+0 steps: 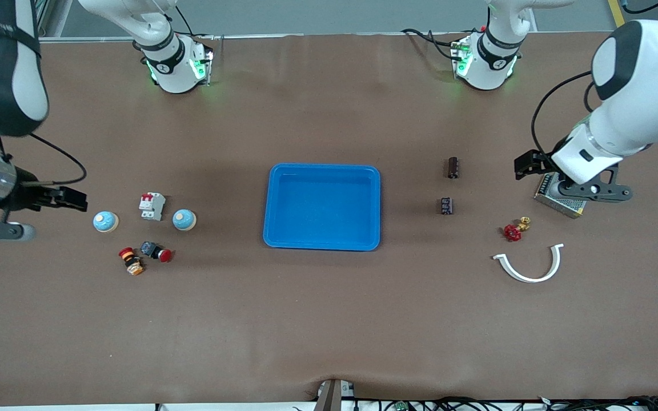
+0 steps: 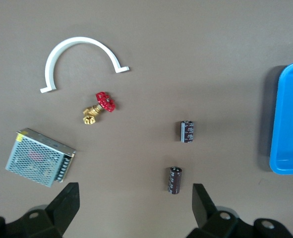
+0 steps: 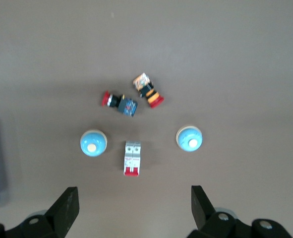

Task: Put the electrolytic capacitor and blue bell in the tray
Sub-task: 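Reach the left gripper to a brown capacitor while the right gripper reaches a bell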

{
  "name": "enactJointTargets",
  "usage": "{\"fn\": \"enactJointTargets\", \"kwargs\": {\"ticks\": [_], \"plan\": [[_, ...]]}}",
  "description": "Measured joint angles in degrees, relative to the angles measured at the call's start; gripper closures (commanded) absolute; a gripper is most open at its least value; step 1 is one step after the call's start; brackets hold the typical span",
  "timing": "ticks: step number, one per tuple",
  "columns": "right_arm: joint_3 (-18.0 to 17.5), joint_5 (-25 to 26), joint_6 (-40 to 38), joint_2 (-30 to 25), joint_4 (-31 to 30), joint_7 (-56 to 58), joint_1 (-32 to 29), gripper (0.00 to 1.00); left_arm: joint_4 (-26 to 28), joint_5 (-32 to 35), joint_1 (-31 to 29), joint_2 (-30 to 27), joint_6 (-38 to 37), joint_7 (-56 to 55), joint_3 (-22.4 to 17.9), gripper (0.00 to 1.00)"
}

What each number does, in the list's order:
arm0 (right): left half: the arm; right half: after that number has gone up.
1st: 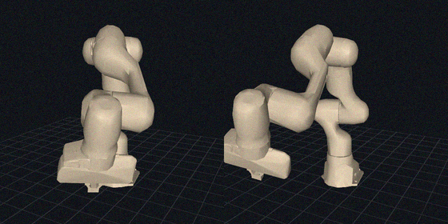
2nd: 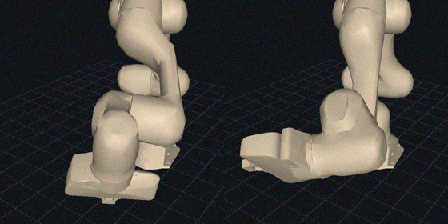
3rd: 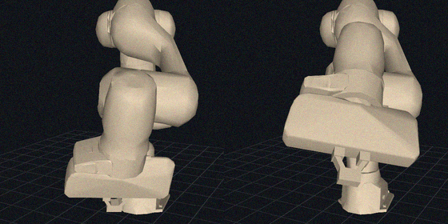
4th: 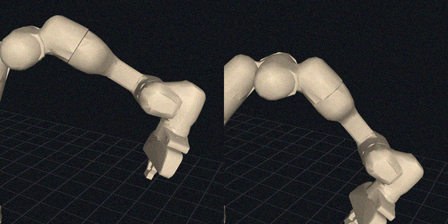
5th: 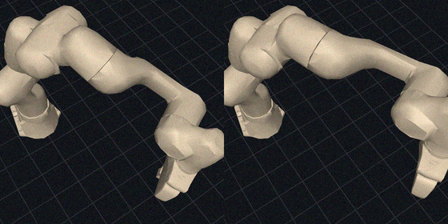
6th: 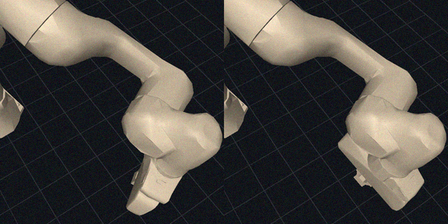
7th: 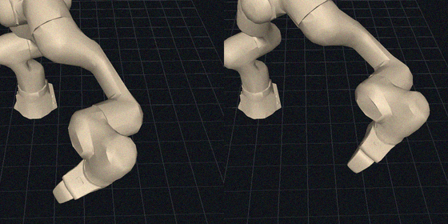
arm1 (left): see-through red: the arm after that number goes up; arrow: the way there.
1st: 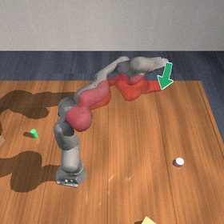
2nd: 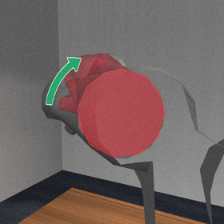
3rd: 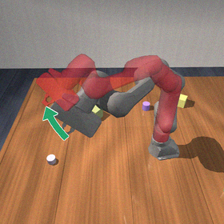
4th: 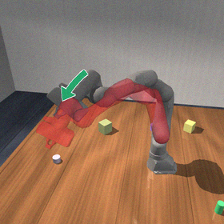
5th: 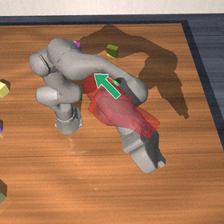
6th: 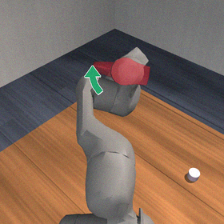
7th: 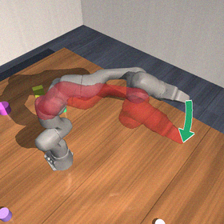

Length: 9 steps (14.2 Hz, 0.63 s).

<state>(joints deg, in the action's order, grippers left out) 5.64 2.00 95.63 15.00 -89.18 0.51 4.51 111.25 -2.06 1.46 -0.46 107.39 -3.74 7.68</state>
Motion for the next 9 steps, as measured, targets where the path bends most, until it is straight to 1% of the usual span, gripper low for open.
{"fn": "enactJointTargets", "kwargs": {"ticks": [2,3,5,7,9], "plan": [[0.0,0.0,0.7,1.3,-2.6,0.2,0.4,0.00,4.0,0.0,0.0,-1.1,3.0,-2.1,1.2,0.00],[-0.1,0.0,2.3,1.4,-4.8,1.2,0.5,0.00,5.9,-0.1,0.0,-1.5,4.3,-3.0,1.7,0.00],[0.3,0.2,10.2,1.5,-11.4,9.4,-0.6,0.00,9.7,-0.4,0.0,-2.3,8.1,-4.4,2.8,0.00],[0.6,0.2,19.2,1.7,-18.1,19.9,-5.2,0.00,14.7,-1.8,0.0,-3.5,13.7,-5.9,4.1,0.00],[0.9,0.2,21.9,1.7,-21.5,25.8,-9.4,0.00,19.4,-2.9,0.0,-4.9,18.0,-6.7,5.2,0.00]]}}
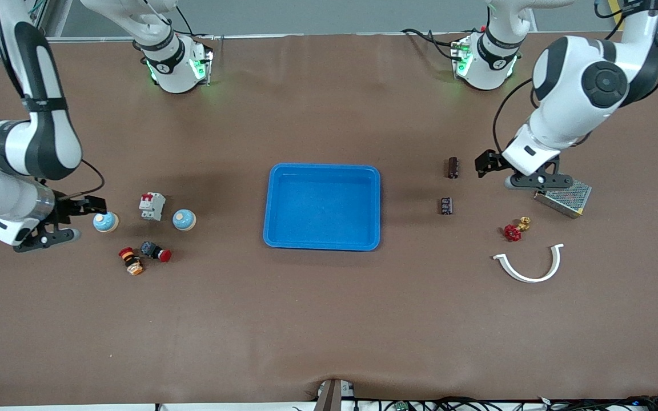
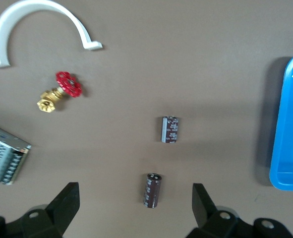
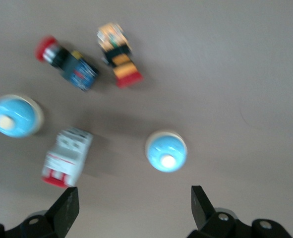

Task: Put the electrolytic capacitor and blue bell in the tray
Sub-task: 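Reach the left gripper to a brown capacitor while the right gripper reaches a bell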

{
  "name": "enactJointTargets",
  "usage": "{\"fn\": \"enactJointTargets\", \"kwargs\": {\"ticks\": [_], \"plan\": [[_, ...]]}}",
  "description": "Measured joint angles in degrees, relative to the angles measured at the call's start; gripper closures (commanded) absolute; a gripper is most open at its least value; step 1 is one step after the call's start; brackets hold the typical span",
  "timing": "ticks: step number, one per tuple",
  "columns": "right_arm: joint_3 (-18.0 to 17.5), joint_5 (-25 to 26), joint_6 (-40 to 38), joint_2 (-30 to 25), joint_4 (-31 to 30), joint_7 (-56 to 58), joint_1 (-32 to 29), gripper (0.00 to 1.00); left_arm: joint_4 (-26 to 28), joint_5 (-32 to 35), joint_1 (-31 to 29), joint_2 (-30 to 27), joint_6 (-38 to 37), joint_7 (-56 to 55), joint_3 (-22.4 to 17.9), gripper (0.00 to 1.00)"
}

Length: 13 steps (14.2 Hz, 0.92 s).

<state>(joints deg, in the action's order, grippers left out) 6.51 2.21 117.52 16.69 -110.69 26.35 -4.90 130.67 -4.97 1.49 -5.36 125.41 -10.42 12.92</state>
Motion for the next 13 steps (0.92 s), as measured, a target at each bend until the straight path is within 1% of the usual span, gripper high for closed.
{"fn": "enactJointTargets", "kwargs": {"ticks": [3,6,8,10,13], "plan": [[0.0,0.0,0.3,-0.4,-1.7,5.5,-1.8,0.00,5.2,-0.6,0.0,-0.9,5.2,-0.7,0.6,0.00],[-0.2,0.0,1.4,-0.8,-2.7,6.6,-1.8,0.00,8.7,-1.8,0.0,-0.9,8.7,-2.9,2.5,0.00],[-0.3,0.0,6.6,-0.9,-6.0,7.6,-1.8,0.00,10.3,-1.9,0.0,-0.9,10.3,-4.5,4.0,0.00],[-0.3,0.0,12.7,-0.9,-9.8,9.8,-1.8,0.00,12.7,-2.4,0.0,-0.8,13.6,-5.0,5.4,0.00],[-0.1,0.0,15.4,-0.9,-11.6,11.7,-2.0,0.00,16.8,-3.0,0.1,-0.1,18.5,-5.1,8.4,0.00]]}}
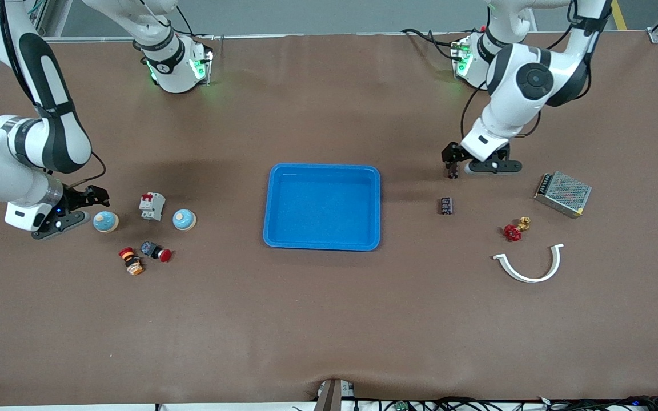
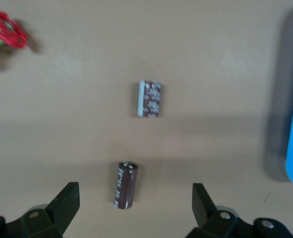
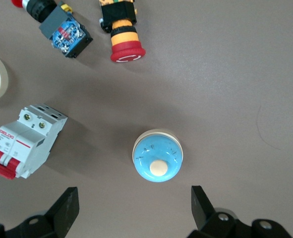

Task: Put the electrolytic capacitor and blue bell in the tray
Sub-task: 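Reach the left gripper to a brown capacitor while the right gripper reaches a bell, then grasp the capacitor with the left gripper while the right gripper grasps the bell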

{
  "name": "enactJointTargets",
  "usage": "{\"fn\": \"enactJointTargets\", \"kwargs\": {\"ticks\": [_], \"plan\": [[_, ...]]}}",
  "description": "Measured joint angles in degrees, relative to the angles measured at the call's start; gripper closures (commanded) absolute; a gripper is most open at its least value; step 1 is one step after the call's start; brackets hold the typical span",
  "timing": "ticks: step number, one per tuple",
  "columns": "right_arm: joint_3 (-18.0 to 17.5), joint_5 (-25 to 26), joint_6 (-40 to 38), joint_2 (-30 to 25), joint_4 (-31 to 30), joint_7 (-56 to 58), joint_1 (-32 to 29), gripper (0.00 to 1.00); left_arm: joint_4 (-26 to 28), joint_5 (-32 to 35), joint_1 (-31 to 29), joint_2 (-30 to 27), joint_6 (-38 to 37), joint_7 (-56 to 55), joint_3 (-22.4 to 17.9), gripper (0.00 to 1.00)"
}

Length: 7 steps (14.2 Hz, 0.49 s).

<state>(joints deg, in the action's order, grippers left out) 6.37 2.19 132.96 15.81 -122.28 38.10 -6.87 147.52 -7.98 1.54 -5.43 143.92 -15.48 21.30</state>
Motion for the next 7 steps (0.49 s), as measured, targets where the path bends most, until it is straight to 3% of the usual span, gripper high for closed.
{"fn": "enactJointTargets", "kwargs": {"ticks": [7], "plan": [[0.1,0.0,6.6,2.7,-0.7,7.6,-1.5,0.00,2.8,0.0,0.0,4.3,4.0,0.0,2.3,0.00]]}}
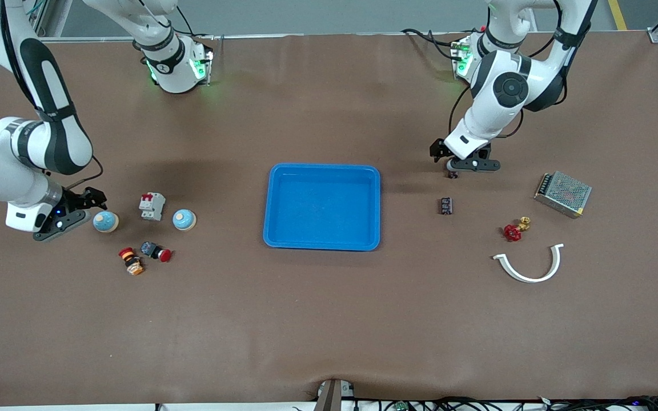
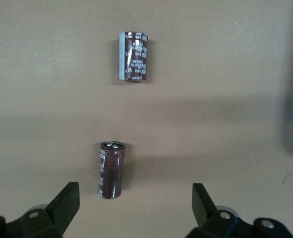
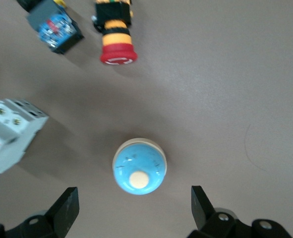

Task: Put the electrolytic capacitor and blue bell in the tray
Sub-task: 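Grasp the capacitor with the left gripper while the right gripper grasps the bell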

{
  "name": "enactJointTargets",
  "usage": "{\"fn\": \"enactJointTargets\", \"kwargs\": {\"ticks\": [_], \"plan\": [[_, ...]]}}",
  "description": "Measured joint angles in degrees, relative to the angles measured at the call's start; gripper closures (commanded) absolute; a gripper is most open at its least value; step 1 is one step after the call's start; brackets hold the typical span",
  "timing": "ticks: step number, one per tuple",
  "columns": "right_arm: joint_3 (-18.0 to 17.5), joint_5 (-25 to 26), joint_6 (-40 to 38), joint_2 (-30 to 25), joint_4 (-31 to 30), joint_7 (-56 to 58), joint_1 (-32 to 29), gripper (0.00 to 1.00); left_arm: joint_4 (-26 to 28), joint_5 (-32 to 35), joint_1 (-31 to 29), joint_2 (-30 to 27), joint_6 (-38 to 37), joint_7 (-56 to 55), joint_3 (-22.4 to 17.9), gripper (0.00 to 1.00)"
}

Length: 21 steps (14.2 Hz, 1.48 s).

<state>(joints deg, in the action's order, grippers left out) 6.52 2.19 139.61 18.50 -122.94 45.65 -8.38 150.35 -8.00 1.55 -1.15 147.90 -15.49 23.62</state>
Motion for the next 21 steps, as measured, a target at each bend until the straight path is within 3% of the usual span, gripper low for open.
{"fn": "enactJointTargets", "kwargs": {"ticks": [7,14,21], "plan": [[-0.1,0.0,2.2,2.8,0.0,1.4,-0.9,0.00,2.7,0.6,-0.1,5.2,9.4,0.5,0.0,0.00],[-0.2,0.0,3.0,4.5,0.0,2.0,-0.9,0.00,3.1,8.5,-3.4,6.5,9.8,0.5,0.0,0.00],[-0.2,0.0,5.0,6.7,0.1,2.1,-0.9,0.00,4.4,9.2,-4.6,6.9,12.2,0.3,0.0,0.00]]}}
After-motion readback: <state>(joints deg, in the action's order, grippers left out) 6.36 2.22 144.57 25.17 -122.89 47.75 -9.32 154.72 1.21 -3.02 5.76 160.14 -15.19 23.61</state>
